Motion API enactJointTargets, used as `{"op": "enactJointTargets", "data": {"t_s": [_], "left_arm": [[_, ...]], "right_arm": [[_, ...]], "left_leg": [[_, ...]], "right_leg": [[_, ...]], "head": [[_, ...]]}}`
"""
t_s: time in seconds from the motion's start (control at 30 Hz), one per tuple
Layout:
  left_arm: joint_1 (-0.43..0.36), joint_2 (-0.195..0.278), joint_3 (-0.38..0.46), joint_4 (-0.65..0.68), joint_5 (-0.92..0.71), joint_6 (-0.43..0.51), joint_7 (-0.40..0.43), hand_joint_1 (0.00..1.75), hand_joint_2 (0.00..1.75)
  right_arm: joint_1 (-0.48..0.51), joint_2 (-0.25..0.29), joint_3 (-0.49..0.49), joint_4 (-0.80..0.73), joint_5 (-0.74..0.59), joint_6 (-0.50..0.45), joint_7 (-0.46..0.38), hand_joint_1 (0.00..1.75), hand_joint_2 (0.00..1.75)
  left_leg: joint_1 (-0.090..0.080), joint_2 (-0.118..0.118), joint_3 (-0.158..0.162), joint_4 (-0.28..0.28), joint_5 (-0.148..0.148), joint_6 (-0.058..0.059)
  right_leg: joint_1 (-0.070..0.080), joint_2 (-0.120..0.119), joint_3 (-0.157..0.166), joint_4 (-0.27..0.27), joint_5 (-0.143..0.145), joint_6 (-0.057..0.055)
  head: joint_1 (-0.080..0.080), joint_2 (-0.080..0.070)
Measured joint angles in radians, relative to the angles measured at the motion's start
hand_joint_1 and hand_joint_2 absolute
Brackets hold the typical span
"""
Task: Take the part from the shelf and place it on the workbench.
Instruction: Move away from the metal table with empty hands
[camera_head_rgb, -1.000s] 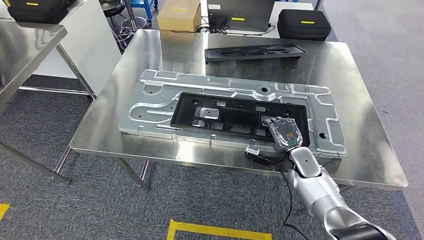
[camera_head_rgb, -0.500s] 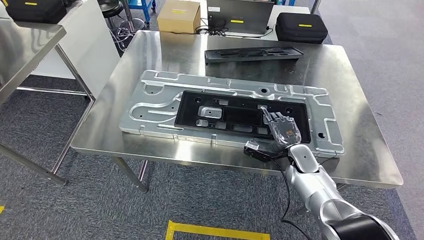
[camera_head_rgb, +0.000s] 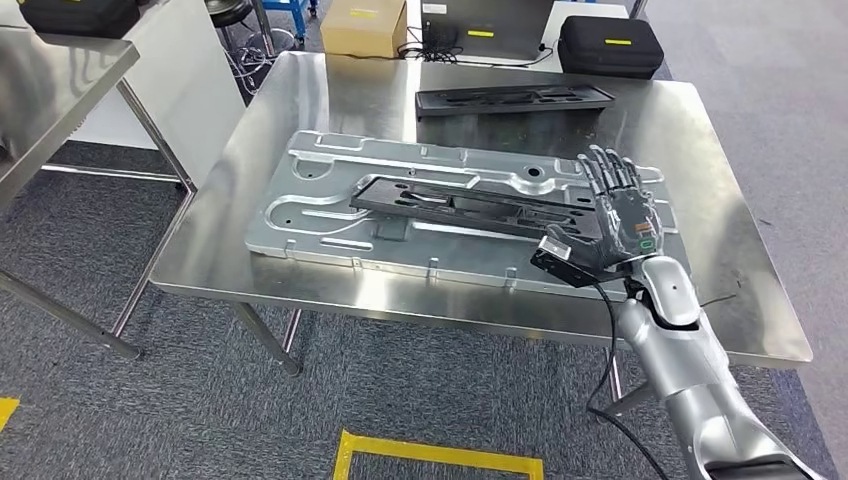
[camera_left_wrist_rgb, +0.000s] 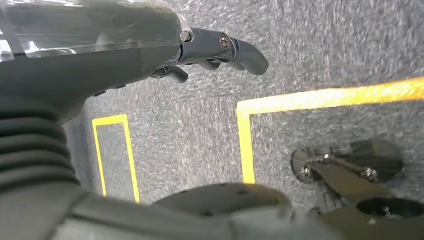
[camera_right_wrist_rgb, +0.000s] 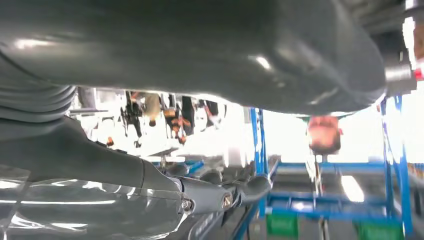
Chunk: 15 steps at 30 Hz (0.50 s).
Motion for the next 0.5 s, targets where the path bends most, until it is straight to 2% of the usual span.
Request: {"op": "enactJointTargets", "data": {"t_s": [0.03, 0.07, 0.1, 0.17, 0.2, 0.23, 0.27, 0.3, 0.37, 0.4, 0.43, 0.5], "left_arm": [[0.001, 0.0, 0.001, 0.0, -0.001, 0.0, 0.0, 0.0, 0.0], [0.001, -0.001, 0.001, 0.0, -0.002, 0.0, -0.001, 0.0, 0.0], [0.001, -0.001, 0.001, 0.0, -0.004, 0.0, -0.002, 0.0, 0.0], [0.001, -0.001, 0.001, 0.0, -0.009, 0.0, -0.003, 0.0, 0.0], [0.002, -0.001, 0.001, 0.0, -0.01, 0.0, -0.003, 0.0, 0.0], [0.002, -0.001, 0.001, 0.0, -0.011, 0.0, -0.004, 0.0, 0.0], [0.002, -0.001, 0.001, 0.0, -0.011, 0.0, -0.005, 0.0, 0.0], [0.001, -0.001, 0.002, 0.0, -0.011, 0.0, -0.007, 0.0, 0.0], [-0.002, 0.0, 0.002, 0.0, -0.01, 0.0, -0.012, 0.0, 0.0], [-0.003, 0.0, 0.002, 0.0, -0.01, 0.0, -0.014, 0.0, 0.0], [-0.004, 0.0, 0.002, 0.0, -0.01, 0.0, -0.016, 0.0, 0.0], [-0.004, 0.001, 0.002, 0.0, -0.009, 0.0, -0.019, 0.0, 0.0]], "right_arm": [[0.029, -0.01, -0.011, -0.051, -0.007, 0.0, -0.003, 0.0, 0.0], [0.059, -0.018, -0.022, -0.099, -0.013, -0.002, -0.005, 0.0, 0.0], [0.091, -0.025, -0.034, -0.146, -0.018, -0.005, -0.006, 0.0, 0.0], [0.159, -0.035, -0.061, -0.227, -0.024, -0.012, -0.007, 0.0, 0.0], [0.193, -0.039, -0.075, -0.262, -0.025, -0.015, -0.009, 0.0, 0.0], [0.225, -0.041, -0.089, -0.294, -0.027, -0.018, -0.011, 0.0, 0.0], [0.253, -0.042, -0.101, -0.323, -0.029, -0.022, -0.015, 0.0, 0.0], [0.279, -0.043, -0.113, -0.35, -0.032, -0.027, -0.019, 0.0, 0.0], [0.329, -0.044, -0.134, -0.402, -0.038, -0.037, -0.027, 0.0, 0.0], [0.35, -0.045, -0.144, -0.427, -0.04, -0.042, -0.03, 0.0, 0.0], [0.369, -0.045, -0.151, -0.448, -0.041, -0.046, -0.033, 0.0, 0.0], [0.403, -0.045, -0.163, -0.483, -0.041, -0.054, -0.035, 0.0, 0.0]], "left_leg": [[0.0, 0.0, -0.002, 0.003, -0.005, -0.005], [0.0, 0.001, -0.008, 0.018, -0.022, -0.01], [0.0, 0.003, -0.02, 0.051, -0.053, -0.015], [0.005, 0.008, -0.059, 0.173, -0.138, -0.022], [0.007, 0.009, -0.075, 0.233, -0.171, -0.025], [0.008, 0.01, -0.078, 0.268, -0.187, -0.027], [0.008, 0.01, -0.062, 0.263, -0.184, -0.027], [0.009, 0.01, -0.027, 0.217, -0.164, -0.025], [0.007, 0.009, 0.071, 0.066, -0.12, -0.018], [0.005, 0.009, 0.105, 0.009, -0.105, -0.014], [0.002, 0.008, 0.122, -0.022, -0.097, -0.01], [-0.004, 0.008, 0.116, -0.031, -0.082, 0.001]], "right_leg": [[-0.002, -0.002, -0.001, -0.004, 0.005, -0.006], [-0.005, -0.004, -0.004, -0.009, 0.011, -0.012], [-0.008, -0.007, -0.007, -0.013, 0.017, -0.018], [-0.008, -0.013, -0.018, -0.014, 0.028, -0.023], [-0.007, -0.015, -0.026, -0.013, 0.033, -0.023], [-0.007, -0.016, -0.035, -0.012, 0.039, -0.023], [-0.007, -0.017, -0.044, -0.01, 0.046, -0.021], [-0.007, -0.017, -0.052, -0.009, 0.052, -0.019], [-0.006, -0.016, -0.064, -0.006, 0.064, -0.012], [-0.005, -0.016, -0.066, -0.007, 0.071, -0.006], [-0.005, -0.016, -0.067, -0.008, 0.078, 0.0], [-0.007, -0.016, -0.067, -0.017, 0.096, 0.014]], "head": [[0.0, 0.0], [0.0, 0.0], [0.0, 0.0], [0.0, 0.0], [0.0, 0.0], [0.0, 0.0], [0.0, 0.0], [0.0, 0.0], [0.0, 0.0], [0.0, 0.0], [0.0, 0.0], [0.0, 0.0]]}}
